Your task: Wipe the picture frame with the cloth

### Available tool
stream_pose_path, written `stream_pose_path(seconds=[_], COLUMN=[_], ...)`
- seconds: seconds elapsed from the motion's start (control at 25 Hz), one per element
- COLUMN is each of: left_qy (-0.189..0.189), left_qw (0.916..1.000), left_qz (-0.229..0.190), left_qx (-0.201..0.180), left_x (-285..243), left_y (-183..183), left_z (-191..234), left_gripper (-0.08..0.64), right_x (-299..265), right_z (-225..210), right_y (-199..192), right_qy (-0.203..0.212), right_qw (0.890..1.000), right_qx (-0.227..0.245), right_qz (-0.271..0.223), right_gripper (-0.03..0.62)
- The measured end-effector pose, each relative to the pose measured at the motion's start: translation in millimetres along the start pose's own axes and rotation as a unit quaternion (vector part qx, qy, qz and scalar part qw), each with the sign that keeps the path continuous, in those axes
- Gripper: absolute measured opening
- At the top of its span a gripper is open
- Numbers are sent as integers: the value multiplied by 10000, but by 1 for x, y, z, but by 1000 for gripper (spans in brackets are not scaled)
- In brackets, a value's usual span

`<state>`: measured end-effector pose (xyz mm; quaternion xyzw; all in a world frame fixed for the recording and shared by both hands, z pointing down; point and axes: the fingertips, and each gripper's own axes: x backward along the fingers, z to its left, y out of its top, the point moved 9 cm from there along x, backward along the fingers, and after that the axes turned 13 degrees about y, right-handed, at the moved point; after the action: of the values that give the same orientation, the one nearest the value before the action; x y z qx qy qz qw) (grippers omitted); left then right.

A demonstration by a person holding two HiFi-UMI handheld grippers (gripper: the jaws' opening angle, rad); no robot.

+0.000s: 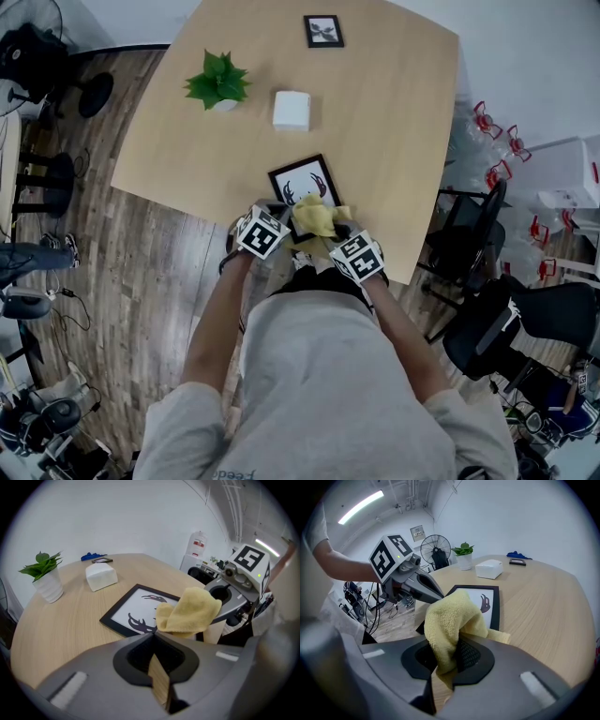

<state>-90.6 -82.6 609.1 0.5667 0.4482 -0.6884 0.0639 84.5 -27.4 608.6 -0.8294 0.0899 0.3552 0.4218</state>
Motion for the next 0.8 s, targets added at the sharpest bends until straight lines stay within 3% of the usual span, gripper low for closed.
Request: stream_pose_path(seconds=[0.8], left_qy=[-113], left_qw=[9999], left_qz=[-15], left_qx=[71], left_x=[-1], left_y=[0], left_z=[2], left_gripper=[52], right_x=[-23], right_z=[-21], right_y=[31], right_qy=[-54], right_qw=[9979], right_qx=[235], right_qz=[598], right_gripper=[49])
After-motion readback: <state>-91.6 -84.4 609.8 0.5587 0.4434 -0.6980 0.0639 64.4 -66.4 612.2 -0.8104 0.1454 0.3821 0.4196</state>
